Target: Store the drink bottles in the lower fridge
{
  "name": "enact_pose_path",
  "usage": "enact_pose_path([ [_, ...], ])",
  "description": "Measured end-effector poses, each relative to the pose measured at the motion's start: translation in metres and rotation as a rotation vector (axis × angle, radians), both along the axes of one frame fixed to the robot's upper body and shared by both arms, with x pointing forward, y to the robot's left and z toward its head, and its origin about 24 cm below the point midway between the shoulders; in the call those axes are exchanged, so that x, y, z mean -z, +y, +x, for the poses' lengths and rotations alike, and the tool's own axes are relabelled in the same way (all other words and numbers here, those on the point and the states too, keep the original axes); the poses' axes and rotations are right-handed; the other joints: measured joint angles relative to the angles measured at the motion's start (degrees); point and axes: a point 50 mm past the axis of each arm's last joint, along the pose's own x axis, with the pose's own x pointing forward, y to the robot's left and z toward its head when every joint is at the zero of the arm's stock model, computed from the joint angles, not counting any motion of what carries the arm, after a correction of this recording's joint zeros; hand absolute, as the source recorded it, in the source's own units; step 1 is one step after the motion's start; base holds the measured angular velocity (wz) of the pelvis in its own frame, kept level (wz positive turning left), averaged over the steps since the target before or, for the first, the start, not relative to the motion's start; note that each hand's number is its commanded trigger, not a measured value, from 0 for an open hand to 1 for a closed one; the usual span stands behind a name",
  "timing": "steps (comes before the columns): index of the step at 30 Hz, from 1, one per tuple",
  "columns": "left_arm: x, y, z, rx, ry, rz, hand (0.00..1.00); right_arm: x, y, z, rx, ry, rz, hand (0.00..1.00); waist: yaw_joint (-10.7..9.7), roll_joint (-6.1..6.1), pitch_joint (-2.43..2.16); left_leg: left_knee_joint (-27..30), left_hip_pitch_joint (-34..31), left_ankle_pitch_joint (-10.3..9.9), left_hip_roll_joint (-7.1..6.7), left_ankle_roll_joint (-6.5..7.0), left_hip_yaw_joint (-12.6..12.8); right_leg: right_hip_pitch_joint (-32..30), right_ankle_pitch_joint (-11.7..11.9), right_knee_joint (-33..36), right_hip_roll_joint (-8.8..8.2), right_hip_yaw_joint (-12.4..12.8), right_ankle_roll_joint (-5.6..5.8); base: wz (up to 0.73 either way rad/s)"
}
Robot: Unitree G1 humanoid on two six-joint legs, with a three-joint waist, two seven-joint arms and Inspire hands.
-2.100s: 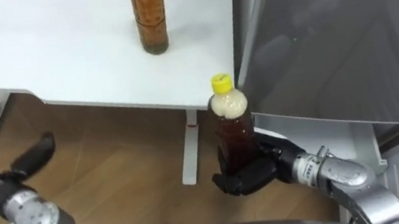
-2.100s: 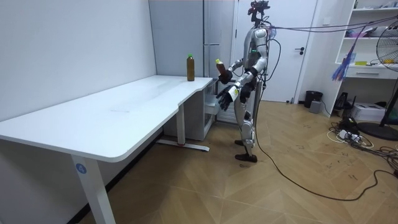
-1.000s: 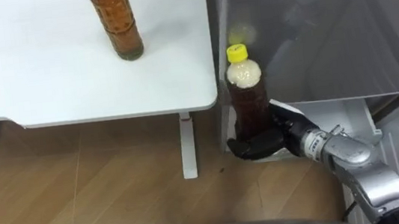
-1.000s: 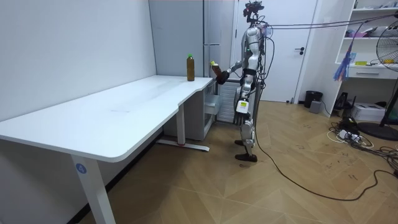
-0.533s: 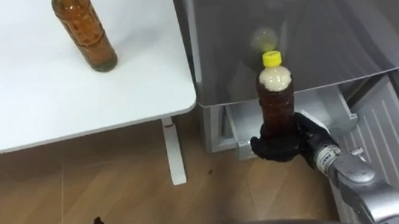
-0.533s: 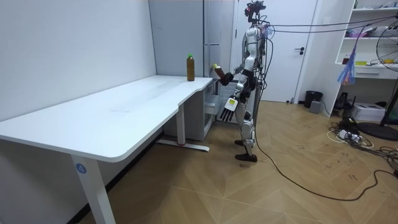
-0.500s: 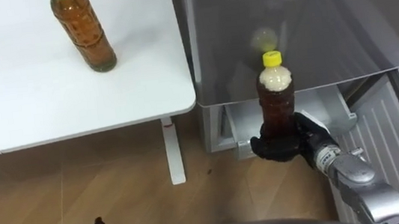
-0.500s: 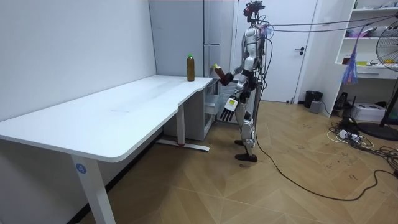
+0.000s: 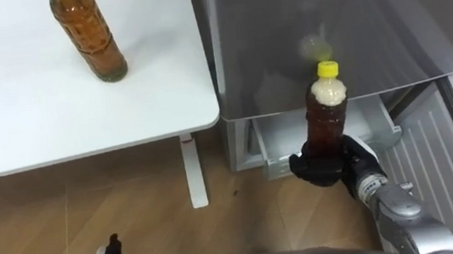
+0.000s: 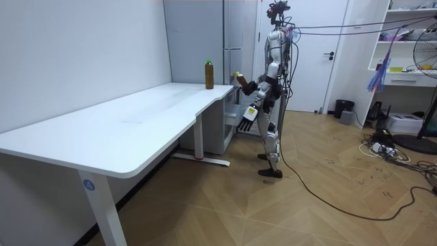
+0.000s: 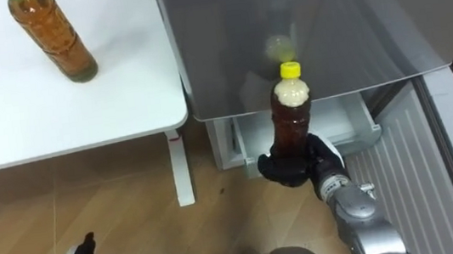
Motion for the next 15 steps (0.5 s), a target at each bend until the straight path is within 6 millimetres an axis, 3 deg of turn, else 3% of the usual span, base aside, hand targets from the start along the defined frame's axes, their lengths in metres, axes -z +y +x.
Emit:
enact_pose_path([
  [8,0.000,0.002,-0.014,-0.016,0.013,0.032,0.00,0.002,0.000,-0.001,0.170,0.012,0.203,1.00,0.07,-0.69,-0.01,0.03,0.11,0.00,0.01,0.00,0.05,0.11,0.01,-0.07,-0.02,-0.47,0.00,0.00],
  [15,0.001,0.003,-0.027,0.013,0.052,0.049,0.00,0.016,-0.007,-0.011,0.286,0.084,0.239,1.00,0.59,-0.79,0.26,0.02,0.07,0.00,-0.01,0.00,0.05,0.60,-0.09,-0.30,-0.19,-1.27,0.12,0.06],
])
